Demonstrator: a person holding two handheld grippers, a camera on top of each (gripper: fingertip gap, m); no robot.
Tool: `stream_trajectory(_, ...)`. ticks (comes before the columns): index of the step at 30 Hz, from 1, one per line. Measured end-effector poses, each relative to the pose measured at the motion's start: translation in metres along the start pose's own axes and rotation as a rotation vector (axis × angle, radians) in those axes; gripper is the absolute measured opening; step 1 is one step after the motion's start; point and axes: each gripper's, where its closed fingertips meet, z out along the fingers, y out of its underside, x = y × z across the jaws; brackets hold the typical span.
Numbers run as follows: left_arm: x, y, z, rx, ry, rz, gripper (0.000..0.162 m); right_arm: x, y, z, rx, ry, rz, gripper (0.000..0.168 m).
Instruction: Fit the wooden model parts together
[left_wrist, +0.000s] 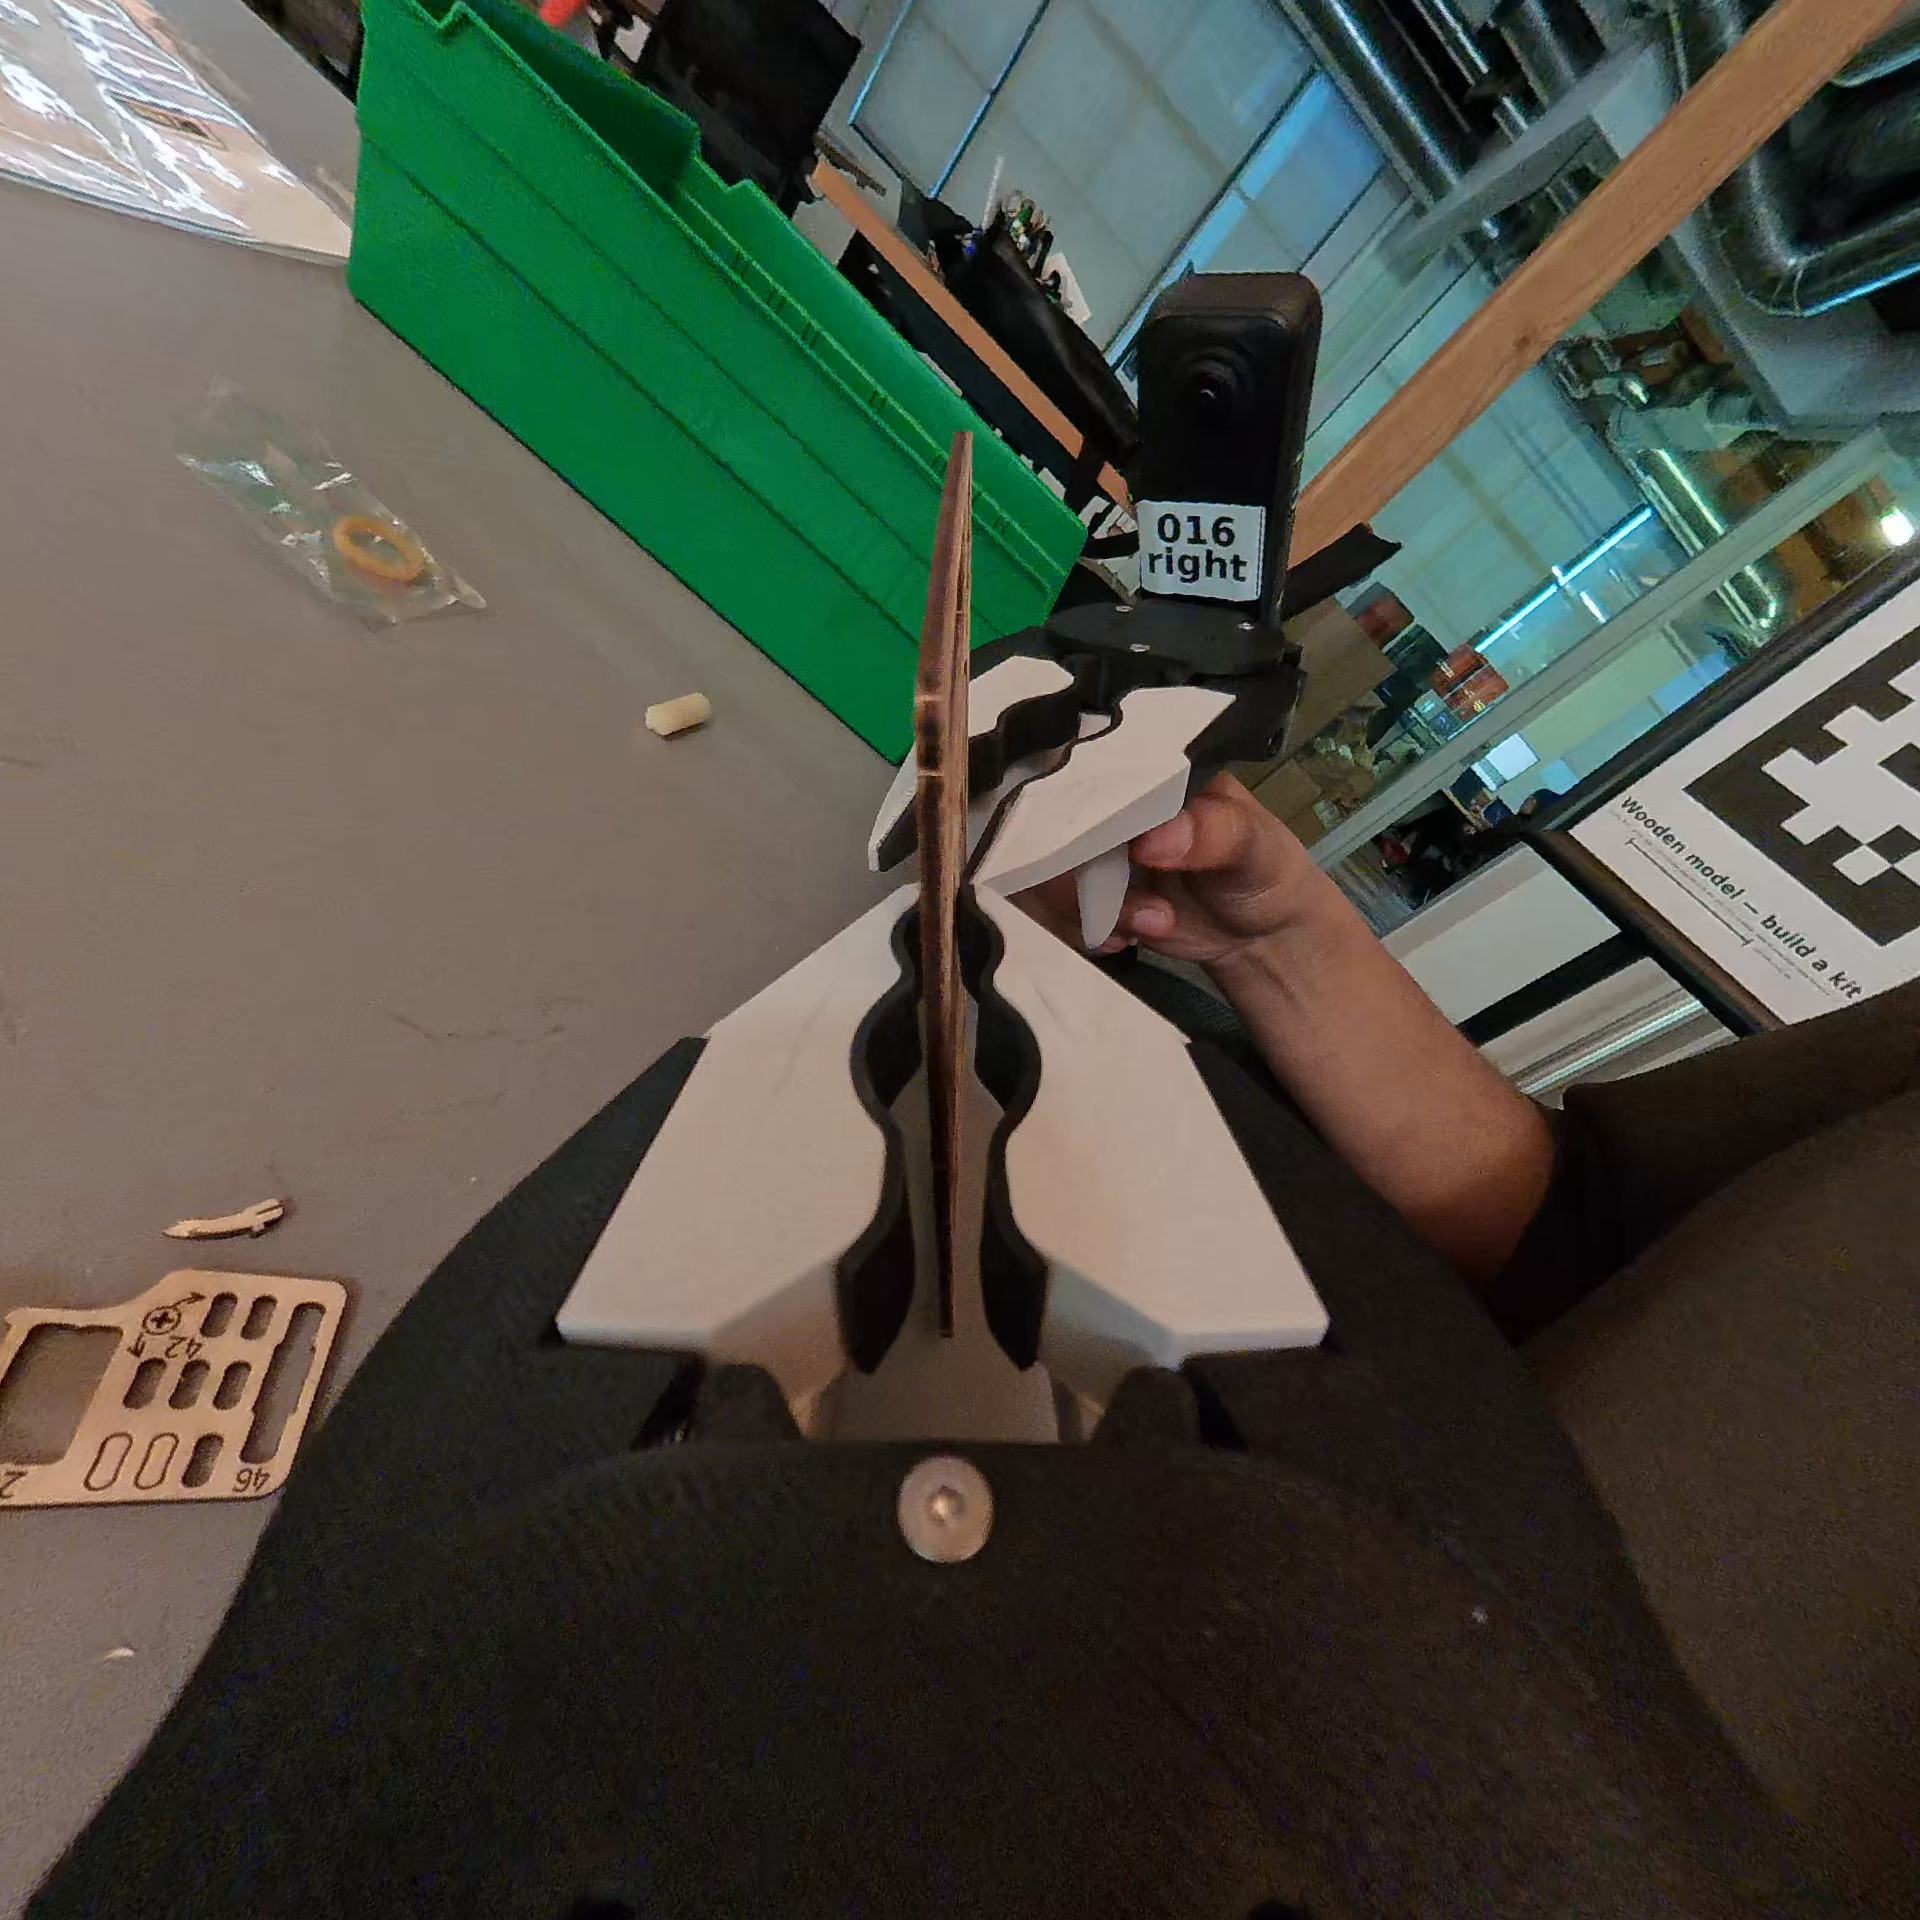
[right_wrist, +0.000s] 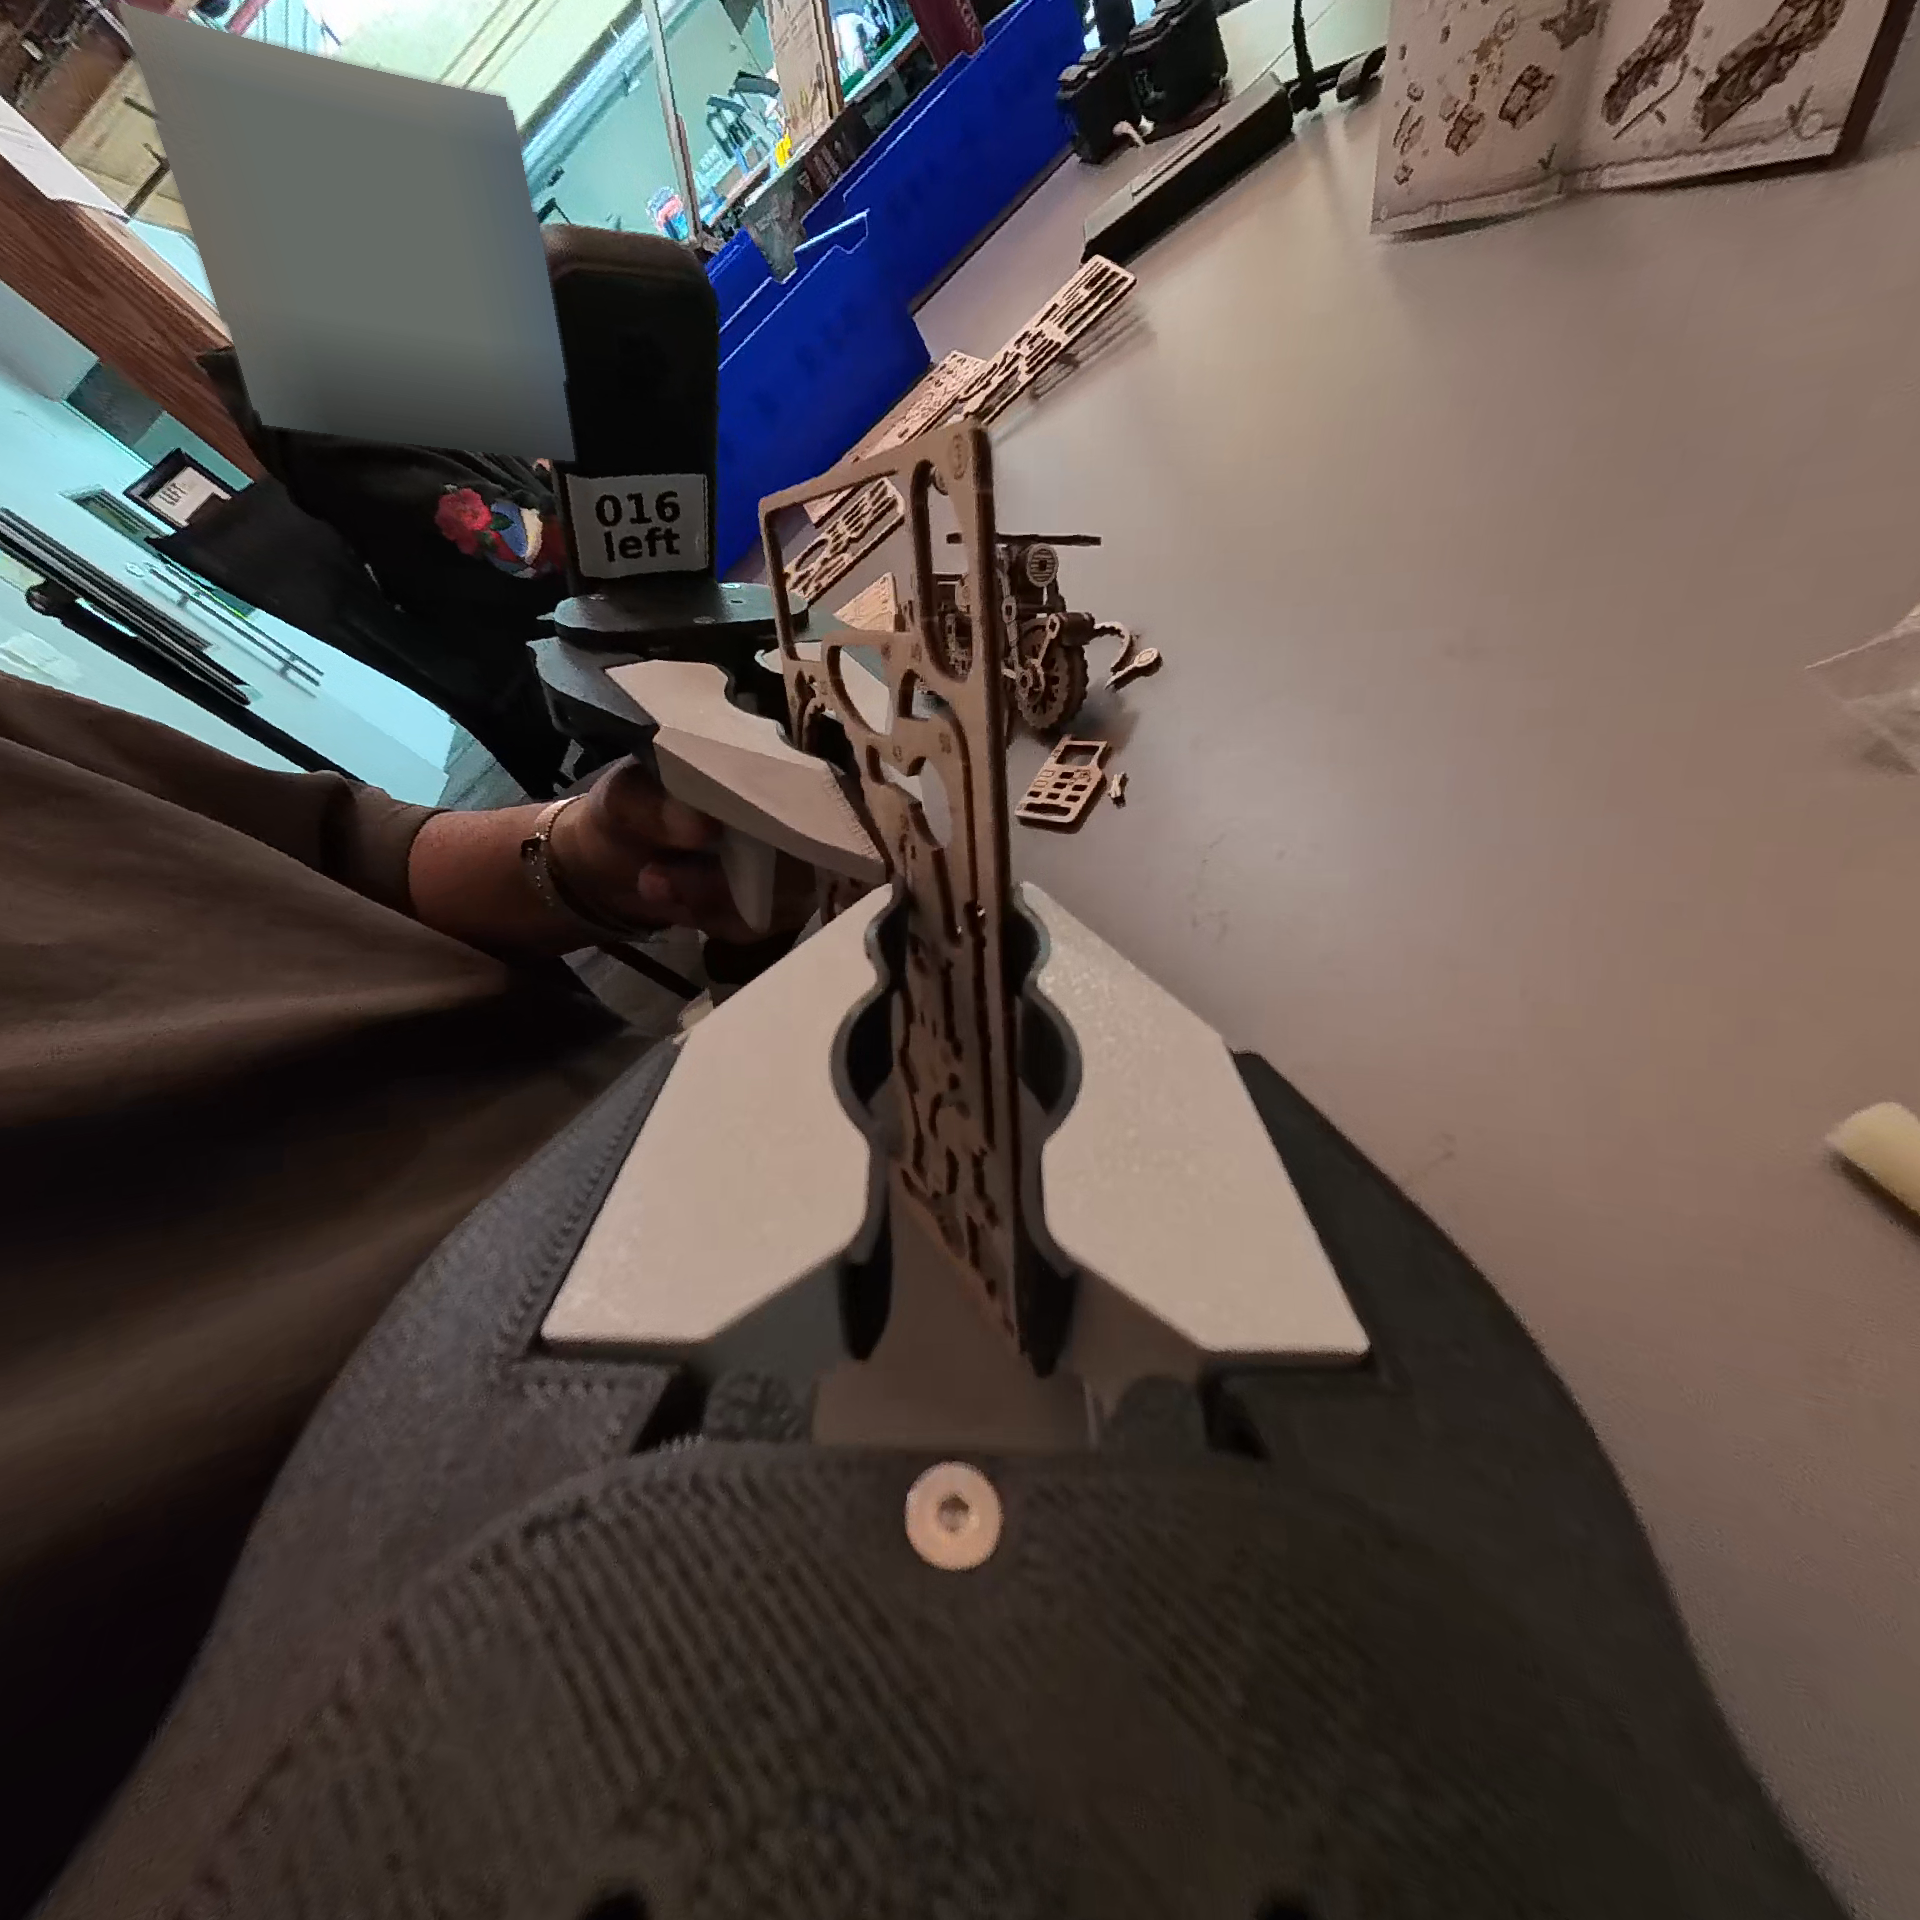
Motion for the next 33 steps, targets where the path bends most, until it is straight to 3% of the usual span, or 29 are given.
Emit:
stream_trajectory(13,-0.0046,0.0017,-0.0031,0.011,-0.015,-0.023,0.000,0.0032,-0.0018,-0.0005,0.019,0.008,0.030,0.023)
stream_trajectory(33,-0.0044,0.0029,-0.0030,0.010,-0.023,-0.023,0.000,0.0042,0.0015,0.0043,-0.009,0.042,0.002,0.020)
